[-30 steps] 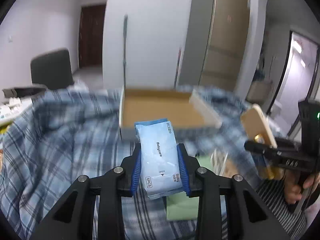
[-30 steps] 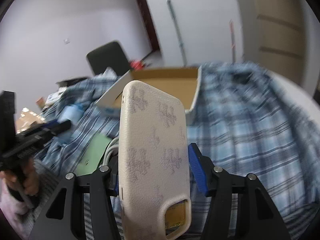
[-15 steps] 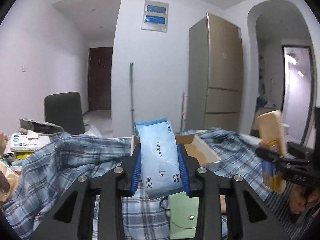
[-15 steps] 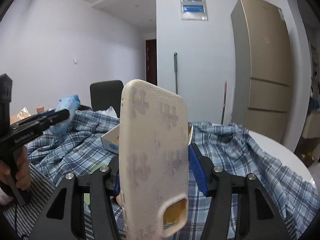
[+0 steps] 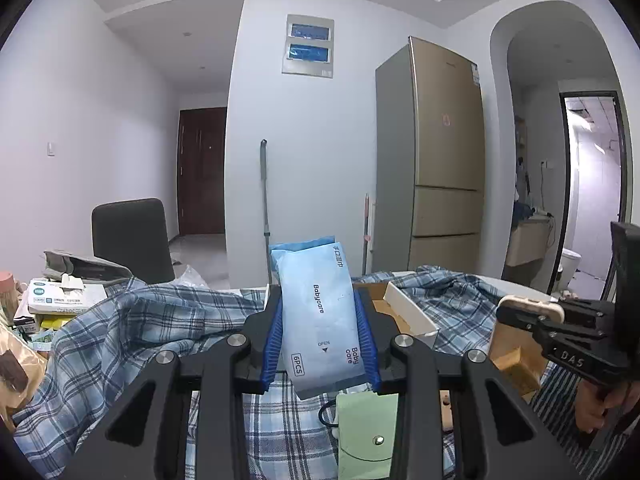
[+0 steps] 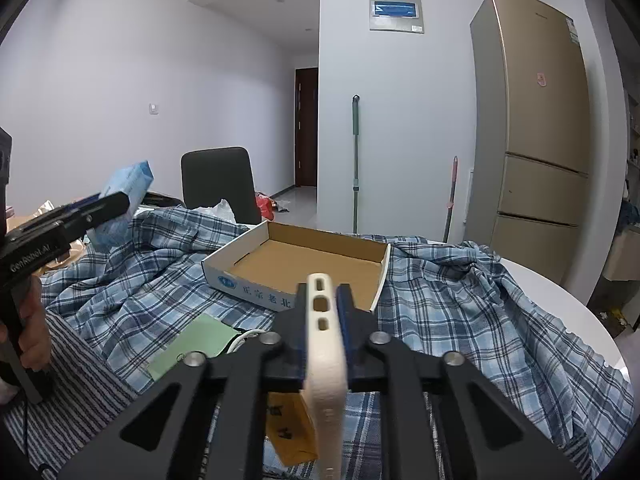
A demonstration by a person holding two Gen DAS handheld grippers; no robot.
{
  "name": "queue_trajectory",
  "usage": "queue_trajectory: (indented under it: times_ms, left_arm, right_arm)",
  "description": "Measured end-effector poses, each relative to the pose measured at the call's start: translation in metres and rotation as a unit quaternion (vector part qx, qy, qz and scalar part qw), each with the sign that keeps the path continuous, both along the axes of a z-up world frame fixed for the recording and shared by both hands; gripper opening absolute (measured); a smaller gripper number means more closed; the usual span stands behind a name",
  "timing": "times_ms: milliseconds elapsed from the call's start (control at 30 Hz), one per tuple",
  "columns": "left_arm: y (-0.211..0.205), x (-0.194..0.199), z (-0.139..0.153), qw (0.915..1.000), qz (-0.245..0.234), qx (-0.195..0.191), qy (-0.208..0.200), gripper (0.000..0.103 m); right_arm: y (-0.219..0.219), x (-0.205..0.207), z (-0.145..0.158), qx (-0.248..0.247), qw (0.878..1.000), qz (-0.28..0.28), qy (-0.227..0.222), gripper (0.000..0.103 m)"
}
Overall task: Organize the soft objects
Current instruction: 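Carry the wipe pack and phone case in both tools over the box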
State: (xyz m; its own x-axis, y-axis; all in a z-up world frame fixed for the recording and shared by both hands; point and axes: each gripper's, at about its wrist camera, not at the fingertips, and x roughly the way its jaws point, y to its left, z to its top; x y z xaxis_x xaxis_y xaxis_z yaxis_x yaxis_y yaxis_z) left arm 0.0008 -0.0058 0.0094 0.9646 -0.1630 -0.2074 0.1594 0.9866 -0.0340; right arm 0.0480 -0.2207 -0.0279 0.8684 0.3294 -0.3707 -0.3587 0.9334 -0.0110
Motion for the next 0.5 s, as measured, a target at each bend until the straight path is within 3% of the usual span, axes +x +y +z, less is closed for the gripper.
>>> queue_trajectory:
  times_ms: [333,500]
  left_arm:
    - [0.006,-0.008,0.015,0.9996,0.001,-0.025,-0.015,0.036]
    - [0.002,-0.014,0.030,0.9994,0.004,-0.017,-0.029,0.036]
  right_arm:
    - [-0.011,0.002,0.009,0.032,0.999,-0.005,0.006,0.009]
    - [-0.011,-0.001,0.023,0.029,1.000,-0.001,-0.001,0.009]
